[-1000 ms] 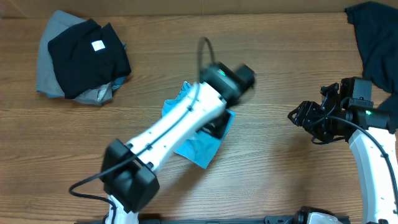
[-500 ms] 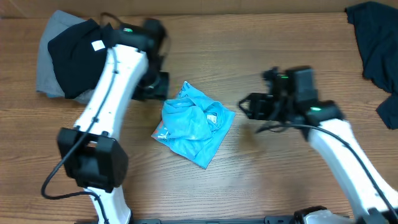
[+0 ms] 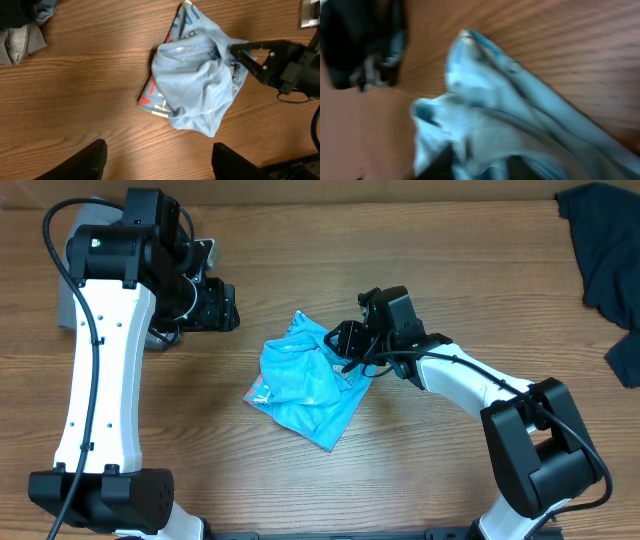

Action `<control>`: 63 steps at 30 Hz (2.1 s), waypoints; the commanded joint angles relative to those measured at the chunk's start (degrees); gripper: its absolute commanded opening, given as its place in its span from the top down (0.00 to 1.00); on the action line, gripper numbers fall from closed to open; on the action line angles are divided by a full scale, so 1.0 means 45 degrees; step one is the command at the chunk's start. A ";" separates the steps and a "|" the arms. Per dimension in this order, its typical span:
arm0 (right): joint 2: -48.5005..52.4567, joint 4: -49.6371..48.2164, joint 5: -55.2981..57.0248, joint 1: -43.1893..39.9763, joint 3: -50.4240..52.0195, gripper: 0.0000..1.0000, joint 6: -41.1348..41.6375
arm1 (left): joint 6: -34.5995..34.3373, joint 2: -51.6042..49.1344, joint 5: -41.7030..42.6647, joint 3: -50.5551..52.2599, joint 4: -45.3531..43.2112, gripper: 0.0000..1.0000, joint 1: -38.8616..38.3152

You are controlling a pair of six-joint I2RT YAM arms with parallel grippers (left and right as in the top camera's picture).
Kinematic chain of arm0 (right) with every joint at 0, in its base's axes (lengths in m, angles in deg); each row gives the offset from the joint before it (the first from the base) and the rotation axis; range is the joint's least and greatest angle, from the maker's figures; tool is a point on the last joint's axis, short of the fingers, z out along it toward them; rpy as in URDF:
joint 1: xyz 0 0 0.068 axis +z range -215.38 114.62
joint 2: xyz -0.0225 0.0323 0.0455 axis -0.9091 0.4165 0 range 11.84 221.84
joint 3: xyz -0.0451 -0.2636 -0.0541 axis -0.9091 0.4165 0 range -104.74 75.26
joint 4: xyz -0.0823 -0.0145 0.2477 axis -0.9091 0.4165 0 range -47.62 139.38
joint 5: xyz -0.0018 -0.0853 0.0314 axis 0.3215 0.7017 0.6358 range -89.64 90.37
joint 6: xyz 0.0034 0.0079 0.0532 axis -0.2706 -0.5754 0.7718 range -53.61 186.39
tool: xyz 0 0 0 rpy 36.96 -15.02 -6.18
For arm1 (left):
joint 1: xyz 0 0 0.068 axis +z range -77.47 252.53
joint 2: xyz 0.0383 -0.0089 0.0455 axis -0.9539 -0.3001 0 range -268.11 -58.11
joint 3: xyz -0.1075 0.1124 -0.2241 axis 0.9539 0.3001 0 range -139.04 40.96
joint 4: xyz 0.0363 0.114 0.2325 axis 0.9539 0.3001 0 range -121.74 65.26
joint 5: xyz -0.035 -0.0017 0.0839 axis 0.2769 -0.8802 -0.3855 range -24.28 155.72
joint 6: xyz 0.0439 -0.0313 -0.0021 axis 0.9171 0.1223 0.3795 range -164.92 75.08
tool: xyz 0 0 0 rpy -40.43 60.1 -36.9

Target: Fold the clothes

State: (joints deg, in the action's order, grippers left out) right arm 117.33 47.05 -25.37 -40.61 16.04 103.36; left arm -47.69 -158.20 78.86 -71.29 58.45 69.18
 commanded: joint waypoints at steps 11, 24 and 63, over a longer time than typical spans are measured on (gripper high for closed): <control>-0.2254 0.4658 -0.1336 -0.4289 -0.0204 0.96 -0.1321 | 0.0340 -0.0063 -0.0350 -0.0083 0.0262 0.30 -0.0019; -0.2263 0.5960 -0.4192 -0.3298 -0.0199 0.43 -0.3575 | 0.0340 -0.0063 -0.0636 -0.0083 0.0180 0.27 -0.0029; -0.4201 1.2386 0.2001 0.0549 -0.0189 0.20 -0.4201 | 0.0345 -0.0068 -0.0729 -0.0083 -0.0559 0.19 -0.0015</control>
State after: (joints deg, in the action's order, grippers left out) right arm 98.49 105.98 -18.31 -38.03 15.63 86.64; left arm -47.45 -158.51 75.96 -71.27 56.20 69.20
